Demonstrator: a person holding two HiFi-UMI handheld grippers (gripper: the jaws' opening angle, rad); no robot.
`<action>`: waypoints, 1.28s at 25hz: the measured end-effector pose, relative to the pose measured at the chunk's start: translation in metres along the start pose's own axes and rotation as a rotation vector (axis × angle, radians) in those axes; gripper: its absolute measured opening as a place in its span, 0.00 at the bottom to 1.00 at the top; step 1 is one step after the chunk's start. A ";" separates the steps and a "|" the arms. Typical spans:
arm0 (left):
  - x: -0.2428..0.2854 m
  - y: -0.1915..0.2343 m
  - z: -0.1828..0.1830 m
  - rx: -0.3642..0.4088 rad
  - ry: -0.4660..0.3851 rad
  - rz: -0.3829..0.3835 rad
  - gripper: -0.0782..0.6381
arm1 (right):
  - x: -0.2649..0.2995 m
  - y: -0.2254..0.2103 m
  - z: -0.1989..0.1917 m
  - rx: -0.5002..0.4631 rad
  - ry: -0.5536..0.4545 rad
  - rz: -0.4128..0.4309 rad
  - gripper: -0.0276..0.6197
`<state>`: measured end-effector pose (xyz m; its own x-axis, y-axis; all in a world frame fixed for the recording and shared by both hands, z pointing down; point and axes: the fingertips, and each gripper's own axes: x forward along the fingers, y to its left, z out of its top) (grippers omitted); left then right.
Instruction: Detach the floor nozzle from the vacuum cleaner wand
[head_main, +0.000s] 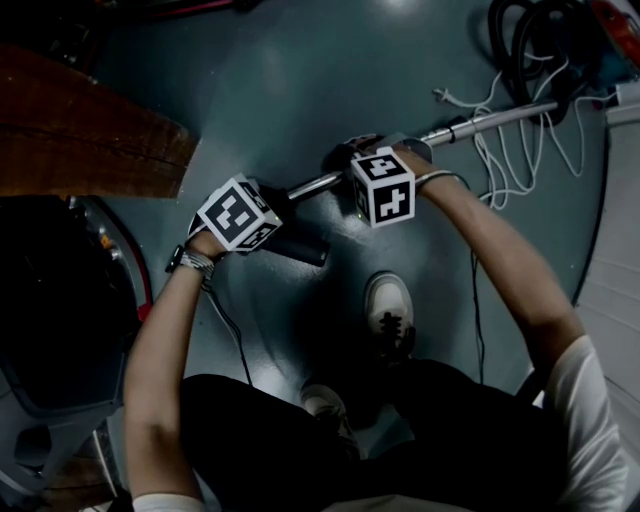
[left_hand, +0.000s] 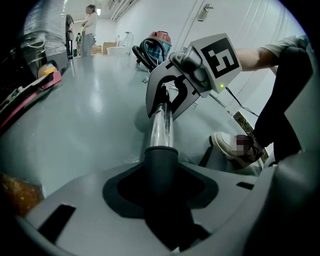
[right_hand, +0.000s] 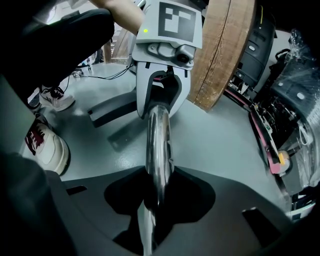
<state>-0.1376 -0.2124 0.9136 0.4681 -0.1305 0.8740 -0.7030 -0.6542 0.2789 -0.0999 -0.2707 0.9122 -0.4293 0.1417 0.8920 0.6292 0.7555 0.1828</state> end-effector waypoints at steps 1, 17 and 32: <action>-0.001 0.000 -0.001 0.004 0.001 0.004 0.34 | 0.000 0.000 0.001 0.001 -0.003 0.002 0.26; -0.003 0.013 -0.010 0.171 0.061 0.183 0.34 | 0.001 -0.005 0.007 0.027 -0.017 0.044 0.26; -0.010 0.024 -0.016 0.329 0.121 0.372 0.34 | 0.002 -0.010 0.012 0.054 -0.015 0.053 0.26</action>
<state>-0.1674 -0.2148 0.9176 0.1395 -0.3245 0.9355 -0.5952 -0.7825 -0.1827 -0.1149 -0.2709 0.9075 -0.4067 0.1915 0.8933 0.6157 0.7798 0.1131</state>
